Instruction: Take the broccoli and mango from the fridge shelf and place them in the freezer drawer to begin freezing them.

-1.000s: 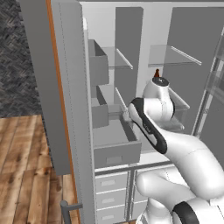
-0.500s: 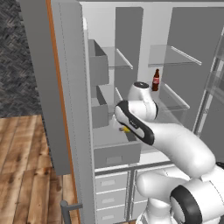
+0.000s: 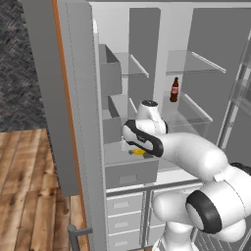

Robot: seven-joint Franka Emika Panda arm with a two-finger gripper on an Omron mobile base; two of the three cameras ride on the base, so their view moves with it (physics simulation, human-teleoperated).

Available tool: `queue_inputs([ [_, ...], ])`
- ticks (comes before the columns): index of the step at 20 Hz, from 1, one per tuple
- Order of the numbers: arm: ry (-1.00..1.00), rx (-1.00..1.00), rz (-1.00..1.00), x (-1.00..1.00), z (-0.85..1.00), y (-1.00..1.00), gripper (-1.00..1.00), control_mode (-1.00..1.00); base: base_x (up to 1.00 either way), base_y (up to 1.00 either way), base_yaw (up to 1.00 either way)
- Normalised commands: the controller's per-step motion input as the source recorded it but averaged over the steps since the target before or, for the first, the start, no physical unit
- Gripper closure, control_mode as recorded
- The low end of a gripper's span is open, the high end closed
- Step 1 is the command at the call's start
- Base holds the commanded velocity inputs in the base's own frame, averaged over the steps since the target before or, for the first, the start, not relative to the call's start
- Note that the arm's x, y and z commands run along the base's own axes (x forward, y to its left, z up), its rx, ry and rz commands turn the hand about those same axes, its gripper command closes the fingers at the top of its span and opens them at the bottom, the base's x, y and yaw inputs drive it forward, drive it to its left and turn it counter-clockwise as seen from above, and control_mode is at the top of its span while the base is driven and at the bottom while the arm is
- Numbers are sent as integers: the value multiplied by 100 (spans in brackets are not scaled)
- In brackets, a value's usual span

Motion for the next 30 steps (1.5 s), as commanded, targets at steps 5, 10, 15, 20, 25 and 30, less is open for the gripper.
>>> queue_inputs([
  [5, 1, 0, 0, -3, -49, 20, 100, -100, 0, 0, 0],
  [10, 3, 0, 0, -25, -59, 21, -100, -100, 0, 0, 0],
  [15, 0, 0, 0, -57, -43, 10, -100, -100, 0, 0, 0],
  [20, -5, 0, 0, -28, -5, -1, -100, -100, 0, 0, 0],
  [25, -11, 0, 0, -20, 5, -11, -100, -100, 0, 0, 0],
  [30, -16, 0, 0, -12, 57, -24, -100, -100, 0, 0, 0],
])
